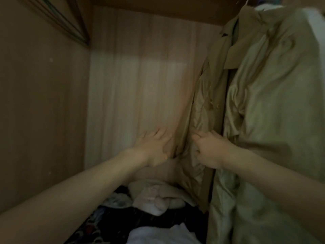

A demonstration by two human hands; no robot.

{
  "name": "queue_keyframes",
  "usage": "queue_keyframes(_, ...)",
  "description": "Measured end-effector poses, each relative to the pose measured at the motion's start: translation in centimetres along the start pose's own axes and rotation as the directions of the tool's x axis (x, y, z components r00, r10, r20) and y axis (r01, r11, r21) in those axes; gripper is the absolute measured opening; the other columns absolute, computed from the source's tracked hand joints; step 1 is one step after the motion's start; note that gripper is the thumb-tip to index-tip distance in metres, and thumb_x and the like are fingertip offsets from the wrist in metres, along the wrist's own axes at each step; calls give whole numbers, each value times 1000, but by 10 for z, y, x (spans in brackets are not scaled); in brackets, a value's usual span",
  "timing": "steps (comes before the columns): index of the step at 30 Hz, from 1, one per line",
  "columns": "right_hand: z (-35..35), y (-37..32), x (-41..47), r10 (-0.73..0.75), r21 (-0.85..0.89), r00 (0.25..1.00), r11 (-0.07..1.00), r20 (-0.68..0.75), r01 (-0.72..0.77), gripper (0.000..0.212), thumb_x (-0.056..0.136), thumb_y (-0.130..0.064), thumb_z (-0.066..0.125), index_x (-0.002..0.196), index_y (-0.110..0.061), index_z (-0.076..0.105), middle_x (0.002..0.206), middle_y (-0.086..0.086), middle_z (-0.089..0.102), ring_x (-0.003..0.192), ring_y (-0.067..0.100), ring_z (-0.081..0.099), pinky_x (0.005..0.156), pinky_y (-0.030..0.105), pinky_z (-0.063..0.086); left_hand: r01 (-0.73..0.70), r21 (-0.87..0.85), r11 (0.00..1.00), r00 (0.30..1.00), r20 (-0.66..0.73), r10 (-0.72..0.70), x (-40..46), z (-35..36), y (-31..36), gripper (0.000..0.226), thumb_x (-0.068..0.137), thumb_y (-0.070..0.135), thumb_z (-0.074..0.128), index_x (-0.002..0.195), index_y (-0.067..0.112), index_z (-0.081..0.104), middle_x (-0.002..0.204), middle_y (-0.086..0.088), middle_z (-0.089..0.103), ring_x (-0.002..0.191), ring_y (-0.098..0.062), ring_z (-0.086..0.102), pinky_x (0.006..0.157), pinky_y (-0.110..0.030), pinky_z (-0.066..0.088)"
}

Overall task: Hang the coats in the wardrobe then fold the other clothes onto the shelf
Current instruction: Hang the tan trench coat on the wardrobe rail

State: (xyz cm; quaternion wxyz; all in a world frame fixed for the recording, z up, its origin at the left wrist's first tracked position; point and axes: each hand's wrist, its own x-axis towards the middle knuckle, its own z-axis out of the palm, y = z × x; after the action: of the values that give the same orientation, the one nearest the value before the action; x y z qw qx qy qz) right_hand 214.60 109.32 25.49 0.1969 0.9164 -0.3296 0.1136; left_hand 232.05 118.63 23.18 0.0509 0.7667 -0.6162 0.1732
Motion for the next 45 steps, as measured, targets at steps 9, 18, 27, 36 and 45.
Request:
queue_keyframes(9, 8, -31, -74, -76, 79, 997, 994, -14, 77, 66, 96, -36, 43, 153, -12, 20, 161, 5, 15, 145, 23, 19, 119, 36, 14, 63, 35, 997, 994, 87, -66, -91, -16, 10, 70, 100, 51, 28, 154, 29, -10, 160, 5, -21, 148, -14, -15, 120, -43, -6)
queue_keyframes(18, -32, -49, -150, 6, 53, 999, 999, -44, -4, 62, 96, -38, 44, 150, -14, 26, 160, 7, 16, 143, 23, 25, 117, 33, 17, -28, 21, 999, 992, 127, 25, -160, -48, 33, 69, 101, 48, 32, 155, 28, -6, 160, 4, -21, 148, -15, -12, 121, -44, -3)
queue_keyframes(27, -55, -97, -250, 167, 26, 982, 985, 85, -170, 64, 94, -37, 44, 151, -14, 23, 159, 5, 17, 143, 25, 23, 118, 39, 19, -201, -55, 978, 963, 169, 208, -239, -39, 59, 70, 100, 56, 26, 155, 28, -7, 160, 6, -22, 148, -13, -15, 121, -44, -3)
queue_keyframes(36, -87, -100, -357, 325, -38, 929, 946, 175, -323, 65, 96, -37, 44, 151, -13, 20, 160, 6, 14, 145, 26, 18, 119, 44, 15, -342, -98, 935, 919, 175, 354, -283, -51, 118, 71, 99, 55, 30, 155, 28, -5, 161, 5, -18, 149, -16, -11, 121, -45, 3)
queue_keyframes(45, -138, -41, -486, 541, -172, 821, 839, 181, -515, 66, 97, -38, 41, 152, -12, 16, 160, 8, 14, 144, 30, 21, 119, 45, 17, -511, -166, 843, 849, 57, 526, -308, -89, 247, 74, 97, 51, 36, 155, 28, -4, 161, 7, -16, 149, -13, -11, 121, -43, 4)
